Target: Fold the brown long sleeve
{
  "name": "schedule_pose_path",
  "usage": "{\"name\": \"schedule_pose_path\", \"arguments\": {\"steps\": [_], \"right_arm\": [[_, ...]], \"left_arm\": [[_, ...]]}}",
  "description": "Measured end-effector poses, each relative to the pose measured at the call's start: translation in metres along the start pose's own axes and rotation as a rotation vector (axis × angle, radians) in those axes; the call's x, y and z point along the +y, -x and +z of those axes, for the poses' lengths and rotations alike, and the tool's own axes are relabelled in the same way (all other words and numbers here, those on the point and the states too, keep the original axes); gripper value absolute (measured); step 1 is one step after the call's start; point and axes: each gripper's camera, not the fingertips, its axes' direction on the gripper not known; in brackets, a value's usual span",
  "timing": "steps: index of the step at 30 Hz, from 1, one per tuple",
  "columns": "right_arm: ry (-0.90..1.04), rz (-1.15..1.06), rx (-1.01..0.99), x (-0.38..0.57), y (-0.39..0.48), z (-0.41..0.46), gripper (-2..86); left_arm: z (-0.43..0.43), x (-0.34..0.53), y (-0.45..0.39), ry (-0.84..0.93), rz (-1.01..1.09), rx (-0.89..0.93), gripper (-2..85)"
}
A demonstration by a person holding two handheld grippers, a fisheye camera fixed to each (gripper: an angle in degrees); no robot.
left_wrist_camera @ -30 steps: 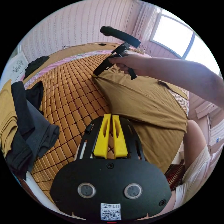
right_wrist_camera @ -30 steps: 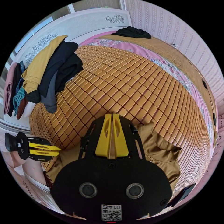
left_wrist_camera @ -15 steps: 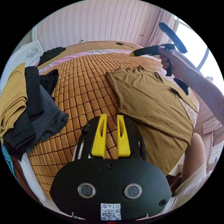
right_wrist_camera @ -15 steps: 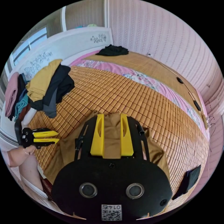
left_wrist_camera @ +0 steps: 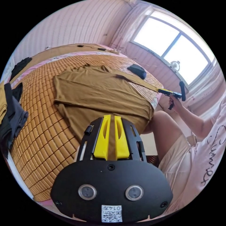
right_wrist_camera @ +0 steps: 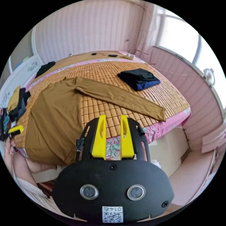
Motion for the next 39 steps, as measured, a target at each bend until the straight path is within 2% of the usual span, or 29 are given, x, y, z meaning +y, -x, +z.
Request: {"name": "schedule_pose_path", "arguments": {"steps": [1,4,6,10,12,16,19,22,26,30,35,37,39], "right_arm": [[-0.009,0.03,0.012,-0.001,-0.01,0.002,10.8],[-0.022,0.123,0.218,-0.02,-0.054,0.011,15.6],[-0.103,0.273,0.296,-0.034,-0.1,0.01,17.2],[-0.135,0.418,0.204,-0.044,-0.17,0.014,17.6],[-0.154,0.479,0.096,-0.037,-0.211,0.008,17.4],[-0.209,0.541,0.131,-0.019,-0.259,-0.005,16.2],[-0.196,0.579,0.12,-0.014,-0.303,-0.004,15.3],[-0.071,0.603,0.104,-0.009,-0.337,0.011,14.1],[-0.086,0.612,0.085,-0.004,-0.367,0.002,9.2],[-0.084,0.617,0.087,0.003,-0.394,-0.01,5.2],[-0.147,0.662,-0.032,0.018,-0.43,-0.024,2.0],[-0.206,0.657,-0.137,0.025,-0.442,-0.03,1.4],[-0.318,0.678,-0.364,0.039,-0.46,-0.034,1.1]], "left_arm": [[0.003,-0.004,-0.007,0.007,0.029,0.009,1.9],[0.017,-0.028,-0.041,0.045,0.184,0.0,1.6],[0.026,-0.05,-0.056,0.082,0.257,-0.026,2.9],[0.038,-0.088,-0.07,0.079,0.296,-0.005,4.3],[0.048,-0.111,-0.084,0.009,0.36,-0.065,5.1],[0.077,-0.145,-0.106,-0.102,0.405,-0.181,6.6],[0.116,-0.18,-0.128,-0.058,0.467,-0.107,7.9],[0.153,-0.21,-0.156,-0.039,0.546,-0.049,10.7],[0.203,-0.255,-0.189,-0.003,0.614,0.043,10.7],[0.253,-0.292,-0.22,0.067,0.691,0.054,10.6],[0.302,-0.32,-0.241,0.155,0.675,0.048,9.6],[0.319,-0.323,-0.245,0.182,0.686,-0.004,9.7],[0.331,-0.324,-0.247,0.159,0.697,-0.063,10.6]]}}
